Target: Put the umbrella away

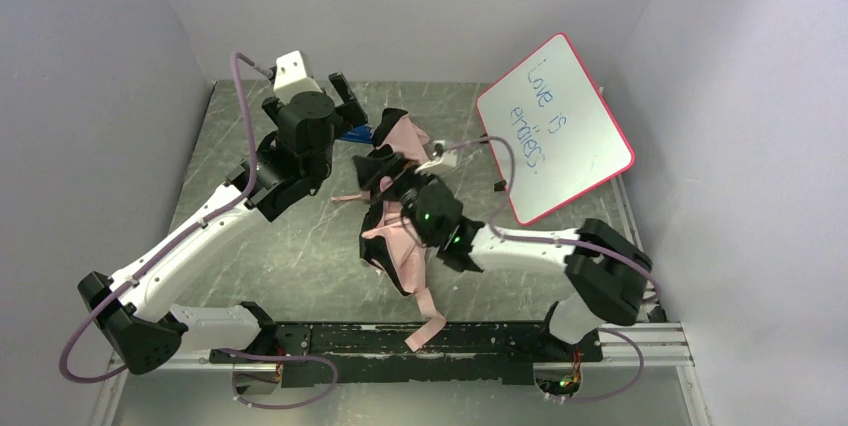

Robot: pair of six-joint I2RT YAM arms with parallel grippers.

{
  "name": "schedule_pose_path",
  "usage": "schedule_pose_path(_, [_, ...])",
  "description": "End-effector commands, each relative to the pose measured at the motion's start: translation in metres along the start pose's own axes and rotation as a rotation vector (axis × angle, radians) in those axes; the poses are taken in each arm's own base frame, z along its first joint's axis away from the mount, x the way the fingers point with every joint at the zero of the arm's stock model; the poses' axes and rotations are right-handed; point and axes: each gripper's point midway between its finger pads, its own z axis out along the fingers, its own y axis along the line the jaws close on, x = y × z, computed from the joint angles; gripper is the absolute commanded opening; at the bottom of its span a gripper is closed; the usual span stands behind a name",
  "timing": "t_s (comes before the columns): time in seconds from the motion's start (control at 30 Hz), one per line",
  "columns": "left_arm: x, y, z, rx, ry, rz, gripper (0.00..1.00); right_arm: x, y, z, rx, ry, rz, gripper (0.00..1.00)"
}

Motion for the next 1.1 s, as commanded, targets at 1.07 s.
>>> schedule_pose_path(1.07, [-0.003, -0.022, 0.056, 0.481, 0.162, 0.559, 0.98, -0.024, -0.188, 0.033, -0.127, 0.948, -0.844, 1.00])
